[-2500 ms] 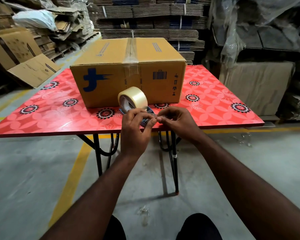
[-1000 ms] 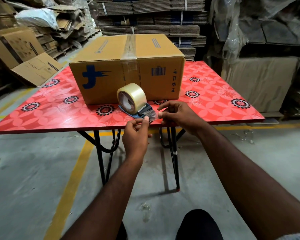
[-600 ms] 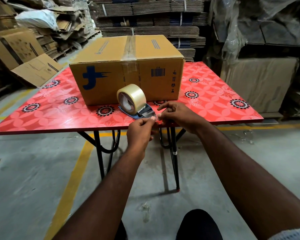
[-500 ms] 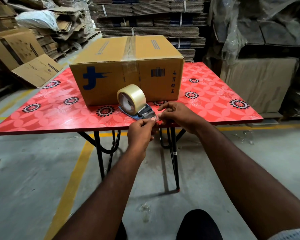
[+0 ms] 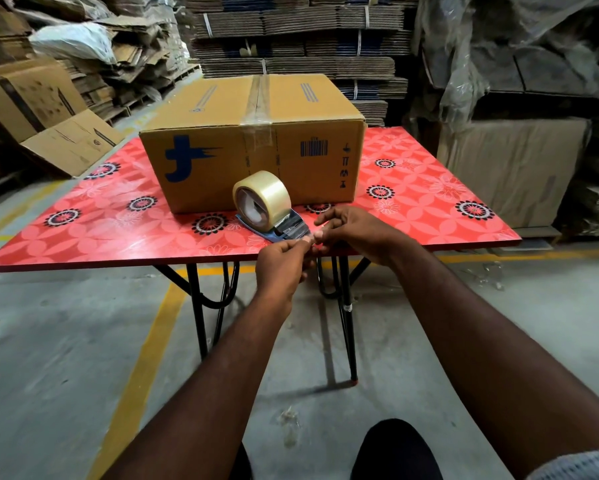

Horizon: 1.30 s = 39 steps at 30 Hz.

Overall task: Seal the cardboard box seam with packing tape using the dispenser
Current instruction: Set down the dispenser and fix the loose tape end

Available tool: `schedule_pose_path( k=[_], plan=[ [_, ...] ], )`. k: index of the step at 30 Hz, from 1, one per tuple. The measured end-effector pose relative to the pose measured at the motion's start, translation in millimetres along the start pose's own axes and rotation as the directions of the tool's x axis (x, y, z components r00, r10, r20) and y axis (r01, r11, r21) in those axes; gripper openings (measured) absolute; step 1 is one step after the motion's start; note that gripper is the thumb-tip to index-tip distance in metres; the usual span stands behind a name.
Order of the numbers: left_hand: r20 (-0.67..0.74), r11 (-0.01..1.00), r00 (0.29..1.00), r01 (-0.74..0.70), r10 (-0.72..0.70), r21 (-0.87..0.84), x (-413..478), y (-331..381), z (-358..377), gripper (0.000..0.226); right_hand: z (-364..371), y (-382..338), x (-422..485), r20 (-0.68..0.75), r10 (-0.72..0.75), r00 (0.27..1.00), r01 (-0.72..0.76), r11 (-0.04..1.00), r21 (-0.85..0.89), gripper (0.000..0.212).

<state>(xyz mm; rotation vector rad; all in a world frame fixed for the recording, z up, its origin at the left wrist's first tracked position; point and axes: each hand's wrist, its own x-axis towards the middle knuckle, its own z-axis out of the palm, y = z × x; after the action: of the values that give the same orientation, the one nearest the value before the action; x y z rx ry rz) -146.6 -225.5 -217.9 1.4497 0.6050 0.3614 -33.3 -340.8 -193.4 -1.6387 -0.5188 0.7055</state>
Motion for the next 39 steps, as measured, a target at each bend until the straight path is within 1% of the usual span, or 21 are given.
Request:
schedule_pose_path(
  k=[2, 6, 9, 12, 15, 16, 21, 24, 26, 28, 30, 33, 35, 37, 39],
  plan=[
    [0.005, 1.000, 1.000, 0.014, -0.014, -0.004, 1, 0, -1, 0.009, -3, -2, -1, 0.024, 0.013, 1.000, -0.014, 0.999, 0.035, 0.023],
    [0.016, 0.998, 0.998, 0.066, -0.066, -0.020, 2, 1, -4, 0.010, -7, -5, 1, 0.058, 0.067, 0.996, -0.069, 0.997, 0.036, 0.018],
    [0.005, 0.996, 0.996, 0.087, -0.087, -0.031, 2, 2, -6, 0.016, -7, -6, 3, 0.059, 0.070, 0.996, -0.070, 0.997, 0.006, 0.018],
    [-0.003, 0.998, 0.998, 0.057, -0.057, -0.017, 2, 2, -4, 0.018, -6, -5, 5, 0.062, 0.047, 0.997, -0.041, 0.996, -0.084, 0.024],
    [0.009, 0.998, 0.999, 0.049, -0.049, -0.025, 3, 1, -3, 0.013, -7, -5, 6, 0.075, 0.037, 0.997, -0.032, 0.997, -0.069, 0.012],
    [0.012, 0.998, 0.998, 0.059, -0.059, -0.026, 3, 1, -3, 0.013, -8, -5, 5, 0.086, 0.043, 0.995, -0.038, 0.998, -0.053, 0.010],
    [0.035, 0.988, 0.991, 0.131, -0.128, -0.084, 2, 4, -8, 0.013, -9, -11, 4, 0.101, 0.090, 0.991, -0.088, 0.996, -0.027, 0.024],
    [0.038, 0.987, 0.992, 0.128, -0.125, -0.093, 0, 3, -8, 0.017, -6, -13, 5, 0.103, 0.078, 0.992, -0.065, 0.990, -0.122, 0.032],
    [0.042, 0.993, 0.994, 0.100, -0.097, -0.069, 0, 2, -6, 0.015, -6, -12, 5, 0.084, 0.074, 0.994, -0.059, 0.984, -0.170, 0.026],
    [0.049, 0.994, 0.994, 0.096, -0.093, -0.049, 0, 2, -6, 0.011, -8, -11, 5, 0.093, 0.075, 0.993, -0.062, 0.988, -0.138, 0.021],
    [0.055, 0.993, 0.993, 0.107, -0.104, -0.040, 0, 3, -8, 0.010, -11, -10, 4, 0.111, 0.081, 0.990, -0.072, 0.994, -0.081, 0.022],
    [0.080, 0.992, 0.991, 0.114, -0.110, -0.045, -2, 6, -11, 0.013, -9, -12, 4, 0.077, 0.094, 0.993, -0.089, 0.994, -0.066, 0.021],
    [0.124, 0.993, 0.986, 0.115, -0.109, -0.041, -4, 8, -11, 0.017, -5, -13, 5, 0.046, 0.079, 0.996, -0.072, 0.989, -0.131, 0.017],
    [0.172, 0.995, 0.980, 0.101, -0.099, -0.004, -5, 8, -12, 0.018, -1, -15, 5, 0.017, 0.053, 0.998, -0.047, 0.965, -0.256, 0.015],
    [0.189, 0.997, 0.980, 0.062, -0.070, 0.048, -5, 8, -16, 0.018, 1, -16, 4, -0.018, 0.033, 0.999, -0.037, 0.928, -0.370, 0.014]
  ],
)
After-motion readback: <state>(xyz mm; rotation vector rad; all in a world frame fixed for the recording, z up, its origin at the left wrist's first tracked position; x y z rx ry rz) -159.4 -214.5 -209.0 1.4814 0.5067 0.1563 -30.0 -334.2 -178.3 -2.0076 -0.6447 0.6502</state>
